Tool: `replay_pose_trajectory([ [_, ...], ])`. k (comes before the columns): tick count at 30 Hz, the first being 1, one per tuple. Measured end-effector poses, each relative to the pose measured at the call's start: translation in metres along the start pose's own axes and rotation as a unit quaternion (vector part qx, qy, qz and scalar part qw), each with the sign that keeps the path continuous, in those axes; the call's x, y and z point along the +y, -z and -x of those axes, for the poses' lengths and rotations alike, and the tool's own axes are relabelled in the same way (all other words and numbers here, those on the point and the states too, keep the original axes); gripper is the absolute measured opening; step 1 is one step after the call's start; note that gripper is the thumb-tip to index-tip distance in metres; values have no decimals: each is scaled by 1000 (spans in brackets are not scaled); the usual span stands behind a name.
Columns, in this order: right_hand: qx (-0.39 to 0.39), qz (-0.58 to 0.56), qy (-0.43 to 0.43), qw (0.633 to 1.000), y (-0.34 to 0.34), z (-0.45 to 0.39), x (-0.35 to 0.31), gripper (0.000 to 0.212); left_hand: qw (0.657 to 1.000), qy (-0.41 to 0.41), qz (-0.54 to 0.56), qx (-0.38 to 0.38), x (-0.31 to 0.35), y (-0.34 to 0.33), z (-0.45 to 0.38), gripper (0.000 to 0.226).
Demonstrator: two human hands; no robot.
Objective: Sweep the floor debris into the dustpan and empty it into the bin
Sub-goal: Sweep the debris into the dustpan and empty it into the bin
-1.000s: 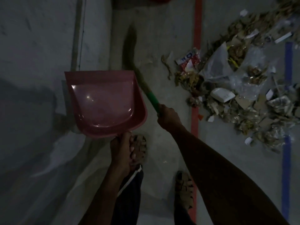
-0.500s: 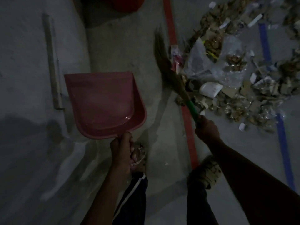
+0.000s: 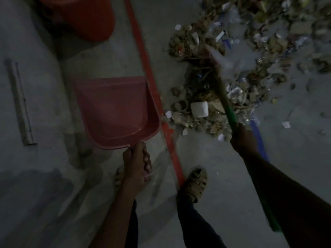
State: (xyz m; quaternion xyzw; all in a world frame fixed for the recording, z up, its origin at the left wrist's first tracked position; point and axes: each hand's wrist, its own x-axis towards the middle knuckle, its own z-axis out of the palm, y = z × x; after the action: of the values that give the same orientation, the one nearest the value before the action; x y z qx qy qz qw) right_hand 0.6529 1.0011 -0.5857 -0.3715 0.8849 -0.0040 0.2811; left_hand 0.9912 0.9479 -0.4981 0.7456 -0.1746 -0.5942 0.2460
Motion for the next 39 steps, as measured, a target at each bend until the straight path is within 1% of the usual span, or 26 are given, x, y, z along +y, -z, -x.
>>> replay_pose_trajectory([
  [2,16,-16,37,999,6,11,13,41,1000,7,1,3,1,-20,8,23],
  [4,12,-38,64,997,-4,22,26,43,1000,13,7,6,-2,-36,12,23],
  [7,-54,-74,108,990,-36,41,40,50,1000,14,12,16,-14,-53,13,26],
  [10,-97,-95,183,974,-73,58,48,54,999,14,10,38,-31,-66,10,28],
  [14,-203,-16,253,946,-116,70,51,67,998,16,21,63,-57,-69,2,26],
  [16,-237,47,260,935,-127,71,52,66,997,19,28,71,-69,-65,-1,28],
  [17,-242,71,246,936,-129,69,56,64,997,17,32,74,-75,-63,-3,30],
  [21,-204,89,129,966,-121,43,86,60,996,2,52,74,-90,-51,-6,33],
  [27,-114,64,55,990,-75,-9,111,52,993,16,76,88,-89,-40,-8,33],
  [30,-78,51,26,995,-64,-27,105,47,993,10,82,90,-88,-36,-9,33],
  [32,-55,29,4,998,-60,-34,97,50,993,12,85,85,-88,-36,-9,33],
  [35,-10,-11,8,1000,-58,-36,80,51,992,14,97,78,-87,-42,-8,33],
  [39,8,-60,77,995,-72,-22,61,48,993,31,92,73,-87,-46,-6,33],
])
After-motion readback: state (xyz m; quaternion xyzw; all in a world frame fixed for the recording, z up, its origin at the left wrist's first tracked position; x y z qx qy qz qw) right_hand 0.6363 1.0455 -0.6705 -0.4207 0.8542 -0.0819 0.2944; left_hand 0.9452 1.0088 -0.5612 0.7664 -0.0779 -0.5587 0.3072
